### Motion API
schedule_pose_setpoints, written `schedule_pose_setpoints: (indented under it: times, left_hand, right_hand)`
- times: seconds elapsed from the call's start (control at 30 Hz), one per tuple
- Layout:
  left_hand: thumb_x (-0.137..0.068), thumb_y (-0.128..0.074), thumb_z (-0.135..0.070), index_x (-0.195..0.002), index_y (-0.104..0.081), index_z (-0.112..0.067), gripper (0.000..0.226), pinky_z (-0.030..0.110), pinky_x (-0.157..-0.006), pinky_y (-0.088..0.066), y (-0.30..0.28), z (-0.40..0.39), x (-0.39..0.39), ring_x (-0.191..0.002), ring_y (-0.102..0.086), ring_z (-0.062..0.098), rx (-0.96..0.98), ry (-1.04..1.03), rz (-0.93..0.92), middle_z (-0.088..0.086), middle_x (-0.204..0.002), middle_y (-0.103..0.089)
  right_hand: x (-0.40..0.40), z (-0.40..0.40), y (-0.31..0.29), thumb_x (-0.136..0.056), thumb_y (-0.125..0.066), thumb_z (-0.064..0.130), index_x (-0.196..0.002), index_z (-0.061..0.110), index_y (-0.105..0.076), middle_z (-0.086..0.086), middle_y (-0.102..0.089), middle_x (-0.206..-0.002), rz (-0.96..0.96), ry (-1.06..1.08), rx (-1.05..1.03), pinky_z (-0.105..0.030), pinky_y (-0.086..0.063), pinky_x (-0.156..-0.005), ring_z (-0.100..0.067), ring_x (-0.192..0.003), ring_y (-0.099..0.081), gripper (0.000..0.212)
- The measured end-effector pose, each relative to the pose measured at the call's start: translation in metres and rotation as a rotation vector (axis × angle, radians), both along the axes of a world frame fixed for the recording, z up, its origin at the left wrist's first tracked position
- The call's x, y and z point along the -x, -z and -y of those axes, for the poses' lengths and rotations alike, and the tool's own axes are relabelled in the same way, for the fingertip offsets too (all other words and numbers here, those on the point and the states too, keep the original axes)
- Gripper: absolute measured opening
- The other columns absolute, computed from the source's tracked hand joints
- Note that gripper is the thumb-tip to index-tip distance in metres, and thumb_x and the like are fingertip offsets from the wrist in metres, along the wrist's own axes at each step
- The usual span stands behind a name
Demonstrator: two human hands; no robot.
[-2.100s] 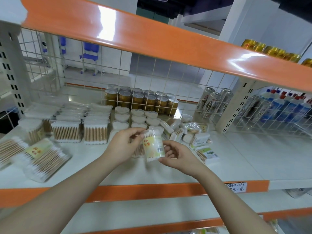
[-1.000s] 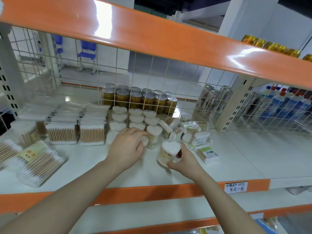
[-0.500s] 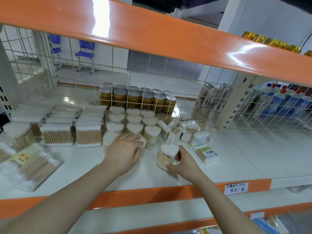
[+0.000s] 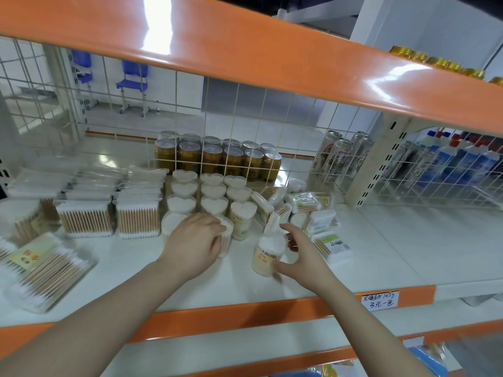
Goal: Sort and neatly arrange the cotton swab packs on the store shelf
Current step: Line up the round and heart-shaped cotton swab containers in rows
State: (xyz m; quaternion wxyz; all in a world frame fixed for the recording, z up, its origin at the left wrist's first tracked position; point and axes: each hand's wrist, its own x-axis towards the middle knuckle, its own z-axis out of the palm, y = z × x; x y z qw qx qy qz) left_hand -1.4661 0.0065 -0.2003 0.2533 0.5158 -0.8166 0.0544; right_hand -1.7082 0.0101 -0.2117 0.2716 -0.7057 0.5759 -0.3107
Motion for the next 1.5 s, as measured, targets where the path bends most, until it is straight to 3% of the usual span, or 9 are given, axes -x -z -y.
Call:
schedule_pose_setpoints:
  times: [0.3,0.4,0.53,0.77,0.97,1.07,1.2,1.3,1.5]
  left_hand:
    - [-0.07,-0.037,-0.026,-0.078,-0.075,-0.015,0.041,0.028,-0.064,-0.054,0.002,0.0,-0.001,-0.067,-0.067,0.021,0.009,0.014,-0.035,0.0,-0.076,-0.07]
    - [-0.07,-0.036,-0.025,-0.079,-0.075,-0.015,0.041,0.028,-0.066,-0.054,0.002,0.0,-0.003,-0.068,-0.067,0.02,0.0,0.02,-0.038,0.0,-0.077,-0.07]
    - [-0.071,-0.037,-0.025,-0.081,-0.075,-0.016,0.04,0.026,-0.065,-0.054,0.004,0.0,-0.004,-0.069,-0.067,0.02,-0.003,0.026,-0.027,-0.001,-0.078,-0.07]
    - [-0.071,-0.04,-0.022,-0.082,-0.074,-0.016,0.036,0.022,-0.063,-0.052,0.006,0.002,-0.005,-0.068,-0.066,0.017,-0.005,0.045,-0.045,-0.002,-0.079,-0.069]
    - [-0.059,-0.059,-0.017,-0.077,-0.071,-0.016,0.022,0.021,-0.06,-0.051,0.006,0.004,-0.006,-0.065,-0.064,0.017,-0.01,0.038,-0.009,-0.002,-0.077,-0.067]
    - [-0.063,-0.064,-0.018,-0.074,-0.07,-0.017,0.013,0.019,-0.057,-0.049,0.004,0.003,-0.005,-0.063,-0.063,0.017,0.021,0.032,0.014,-0.003,-0.074,-0.066]
    - [-0.052,-0.082,-0.009,-0.073,-0.07,-0.015,0.025,0.02,-0.054,-0.049,0.004,0.004,-0.005,-0.06,-0.062,0.019,0.0,0.028,0.009,-0.001,-0.072,-0.065]
    - [-0.06,-0.067,-0.014,-0.072,-0.069,-0.015,0.011,0.021,-0.054,-0.049,0.003,0.004,-0.004,-0.059,-0.061,0.021,0.02,0.028,0.017,0.0,-0.071,-0.064]
    - [-0.07,-0.035,-0.028,-0.069,-0.067,-0.016,0.034,0.022,-0.052,-0.048,-0.002,0.001,0.0,-0.057,-0.059,0.019,0.018,0.002,0.028,-0.002,-0.069,-0.062]
  right_hand:
    - [0.001,-0.003,-0.007,-0.072,-0.073,0.004,-0.112,0.033,-0.049,0.014,-0.047,-0.11,-0.101,-0.084,0.138,-0.003,-0.032,-0.088,0.004,-0.1,-0.045,0.055]
    - [0.0,-0.003,-0.007,-0.072,-0.075,0.006,-0.111,0.025,-0.055,0.017,-0.047,-0.105,-0.132,-0.07,0.197,-0.003,-0.031,-0.087,0.007,-0.098,-0.044,0.047]
    - [-0.005,0.0,-0.004,-0.071,-0.078,0.009,-0.108,0.009,-0.063,0.005,-0.047,-0.108,-0.267,-0.062,0.346,0.001,-0.023,-0.091,-0.005,-0.103,-0.042,0.039]
    - [-0.02,0.008,-0.003,-0.073,-0.076,0.01,-0.102,0.006,-0.063,-0.003,-0.053,-0.108,-0.311,-0.044,0.373,-0.007,-0.028,-0.084,-0.015,-0.1,-0.048,0.032]
    - [-0.035,0.017,-0.002,-0.072,-0.075,0.01,-0.099,0.005,-0.062,-0.005,-0.052,-0.105,-0.304,-0.049,0.375,-0.022,-0.036,-0.082,-0.022,-0.099,-0.051,0.03]
    - [-0.039,0.02,-0.001,-0.073,-0.074,0.01,-0.1,0.005,-0.062,-0.006,-0.052,-0.104,-0.311,-0.056,0.376,-0.021,-0.035,-0.081,-0.021,-0.098,-0.05,0.03]
    - [-0.043,0.023,-0.001,-0.075,-0.073,0.011,-0.102,0.006,-0.061,-0.004,-0.051,-0.107,-0.294,-0.06,0.377,-0.018,-0.032,-0.081,-0.018,-0.1,-0.047,0.03]
    - [-0.046,0.025,-0.002,-0.076,-0.072,0.012,-0.104,0.007,-0.061,-0.003,-0.051,-0.109,-0.29,-0.07,0.376,-0.013,-0.029,-0.081,-0.015,-0.102,-0.045,0.03]
    - [-0.048,0.026,0.0,-0.073,-0.073,0.009,-0.103,0.007,-0.061,-0.003,-0.051,-0.107,-0.257,-0.058,0.378,-0.008,-0.028,-0.081,-0.016,-0.102,-0.046,0.032]
